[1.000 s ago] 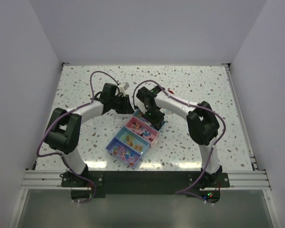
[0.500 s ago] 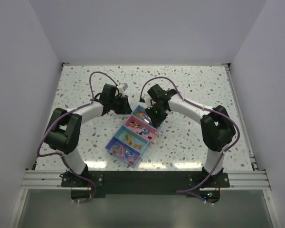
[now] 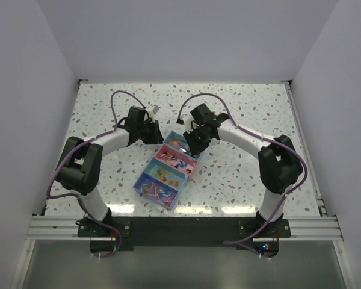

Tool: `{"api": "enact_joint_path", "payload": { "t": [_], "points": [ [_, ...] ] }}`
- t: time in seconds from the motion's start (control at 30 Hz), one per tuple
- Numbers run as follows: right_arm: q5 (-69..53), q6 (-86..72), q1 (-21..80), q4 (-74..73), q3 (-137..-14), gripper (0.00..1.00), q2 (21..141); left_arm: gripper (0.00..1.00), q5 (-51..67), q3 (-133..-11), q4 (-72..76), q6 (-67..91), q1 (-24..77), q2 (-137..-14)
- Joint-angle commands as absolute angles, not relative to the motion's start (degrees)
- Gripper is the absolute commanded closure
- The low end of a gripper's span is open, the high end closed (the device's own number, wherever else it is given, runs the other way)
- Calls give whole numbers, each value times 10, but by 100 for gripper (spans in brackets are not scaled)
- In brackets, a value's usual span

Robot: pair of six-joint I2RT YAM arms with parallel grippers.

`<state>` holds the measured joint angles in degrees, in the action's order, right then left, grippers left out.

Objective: Pack the candies
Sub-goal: Scoop the fake candies from the storage box.

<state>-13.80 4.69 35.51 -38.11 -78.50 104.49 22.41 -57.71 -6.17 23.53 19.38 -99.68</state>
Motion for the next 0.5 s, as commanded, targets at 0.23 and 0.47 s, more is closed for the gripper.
{"api": "enact_joint_path", "payload": {
  "t": [0.23,0.47],
  "points": [
    [-137,83,343,-264,-741,100,972,83,207,-591,-93,234,178,-961],
    [-146,96,337,-198,-681,100,949,76,189,-607,-112,223,163,-939]
  ]
}}
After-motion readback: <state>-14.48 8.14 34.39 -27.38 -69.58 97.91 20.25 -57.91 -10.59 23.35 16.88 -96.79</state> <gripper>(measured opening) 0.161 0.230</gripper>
